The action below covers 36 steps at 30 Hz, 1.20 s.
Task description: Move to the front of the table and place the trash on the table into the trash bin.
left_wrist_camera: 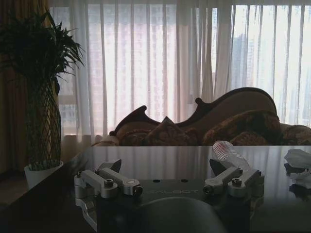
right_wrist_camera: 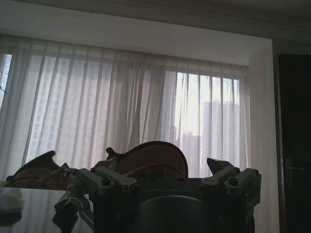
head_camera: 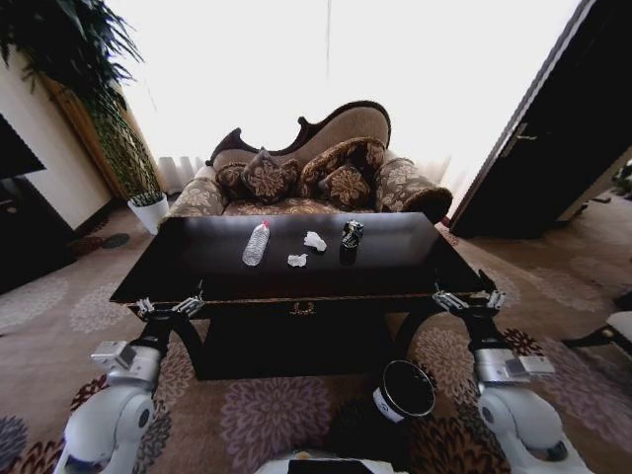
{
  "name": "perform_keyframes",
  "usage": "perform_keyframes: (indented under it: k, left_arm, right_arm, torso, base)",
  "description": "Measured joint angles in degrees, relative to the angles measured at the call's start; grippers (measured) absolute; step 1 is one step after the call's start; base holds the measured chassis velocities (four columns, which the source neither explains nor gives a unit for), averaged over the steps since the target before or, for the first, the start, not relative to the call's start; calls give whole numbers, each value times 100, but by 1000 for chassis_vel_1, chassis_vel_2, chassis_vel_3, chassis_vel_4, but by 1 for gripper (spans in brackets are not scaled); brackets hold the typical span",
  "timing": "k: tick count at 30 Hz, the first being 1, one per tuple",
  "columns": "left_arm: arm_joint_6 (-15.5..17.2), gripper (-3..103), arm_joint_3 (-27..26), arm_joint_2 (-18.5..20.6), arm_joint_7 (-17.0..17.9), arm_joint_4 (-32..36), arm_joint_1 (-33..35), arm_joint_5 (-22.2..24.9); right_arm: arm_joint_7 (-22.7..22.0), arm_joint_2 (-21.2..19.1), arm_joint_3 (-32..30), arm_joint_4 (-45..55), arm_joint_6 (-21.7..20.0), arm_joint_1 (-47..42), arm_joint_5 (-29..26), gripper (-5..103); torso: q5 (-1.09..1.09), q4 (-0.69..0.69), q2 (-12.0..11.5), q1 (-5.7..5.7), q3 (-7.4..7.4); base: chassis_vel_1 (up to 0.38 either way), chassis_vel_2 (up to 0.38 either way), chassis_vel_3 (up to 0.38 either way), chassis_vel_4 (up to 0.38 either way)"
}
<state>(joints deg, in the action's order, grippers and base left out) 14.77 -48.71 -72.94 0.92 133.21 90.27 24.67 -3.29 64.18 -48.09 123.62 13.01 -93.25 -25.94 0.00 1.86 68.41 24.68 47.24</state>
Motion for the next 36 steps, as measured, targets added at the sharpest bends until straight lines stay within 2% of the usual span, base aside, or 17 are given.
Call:
perform_keyframes:
  k: [1, 3, 6, 7, 9, 11, 12, 15, 19, 21, 22, 24, 27, 28, 31, 32, 36]
  left_arm:
    - [0, 100, 0, 0, 0, 0, 0, 0]
    - [140, 100, 8, 48, 285, 73, -27, 125]
    - [707, 100, -21, 351, 979, 296, -180, 797]
    - [707, 100, -21, 351, 979, 296, -180, 797]
    - [973, 100, -112, 596, 1117, 387, -332, 1117]
    - [1358, 100, -225, 939, 1320, 464, -579, 1683]
    - [1358, 100, -225, 939, 1320, 464, -579, 1683]
    - [1753, 100, -226, 1369, 1626, 400, -954, 2301]
    - [1848, 100, 13, 1917, 1622, 144, -1444, 2699]
    - [1813, 100, 322, 2450, 1519, -181, -1971, 3098]
    - [1813, 100, 322, 2450, 1519, -181, -1971, 3098]
    - [1779, 100, 701, 2917, 1372, -572, -2464, 3513]
    - [1872, 100, 1746, 3445, 1319, -1343, -3522, 4034]
    - [1872, 100, 1746, 3445, 1319, -1343, -3522, 4034]
    - [1986, 100, 2459, 3528, 1411, -1760, -4324, 4141]
    - [2061, 100, 2985, 3488, 1503, -2027, -4920, 4183]
    - [2116, 100, 3499, 3312, 1600, -2327, -5489, 4217]
  right_arm:
    - [0, 0, 0, 0, 0, 0, 0, 100]
    - [-22, -10, -1, -2, 0, -5, 40, 100]
    - [-71, 15, 39, 0, -9, -33, 135, 100]
    - [-71, 15, 39, 0, -9, -33, 135, 100]
    - [-72, 48, 74, 9, -9, -51, 206, 100]
    - [-70, 95, 112, 27, -9, -67, 288, 100]
    - [-70, 95, 112, 27, -9, -67, 288, 100]
    - [-46, 164, 156, 64, -2, -121, 367, 100]
    - [-17, 180, 161, 62, 18, -155, 415, 100]
    - [-2, 199, 161, 31, 29, -162, 434, 100]
    - [-2, 199, 161, 31, 29, -162, 434, 100]
    - [6, 241, 170, 8, 41, -171, 462, 100]
    - [15, 315, 190, -48, 52, -186, 509, 100]
    - [15, 315, 190, -48, 52, -186, 509, 100]
    - [17, 352, 185, -85, 52, -205, 523, 100]
    - [17, 366, 157, -117, 52, -226, 530, 100]
    - [16, 397, 101, -155, 56, -259, 539, 100]
  torso:
    - [0, 0, 0, 0, 0]
    - [0, 0, 1, -1, 0]
    - [0, 0, 1, 0, 0]
    - [0, 0, 1, 0, 0]
    - [0, 0, 0, 2, 1]
    - [0, 0, 0, 3, 1]
    - [0, 0, 0, 3, 1]
    - [-1, -1, 0, 3, 1]
    - [-1, -1, 0, 2, 1]
    - [-2, -1, 0, 3, 1]
    - [-2, -1, 0, 3, 1]
    - [1, -1, 0, 3, 2]
    - [-1, 0, -1, 3, 2]
    - [-1, 0, -1, 3, 2]
    - [-1, -1, 0, 3, 2]
    - [1, 0, 0, 3, 2]
    - [0, 1, -1, 4, 2]
  base:
    - [0, 0, 0, 0]
    - [0, 0, 0, 0]
    - [0, 0, 0, 0]
    - [0, 0, 0, 0]
    - [0, 0, 0, 0]
    - [0, 0, 0, 0]
    - [0, 0, 0, 0]
    - [0, 0, 0, 0]
    - [0, 0, 0, 0]
    - [0, 0, 0, 0]
    - [0, 0, 0, 0]
    - [0, 0, 0, 0]
    - [0, 0, 0, 0]
    - [0, 0, 0, 0]
    - [0, 0, 0, 0]
    - [0, 0, 0, 0]
    - [0, 0, 0, 0]
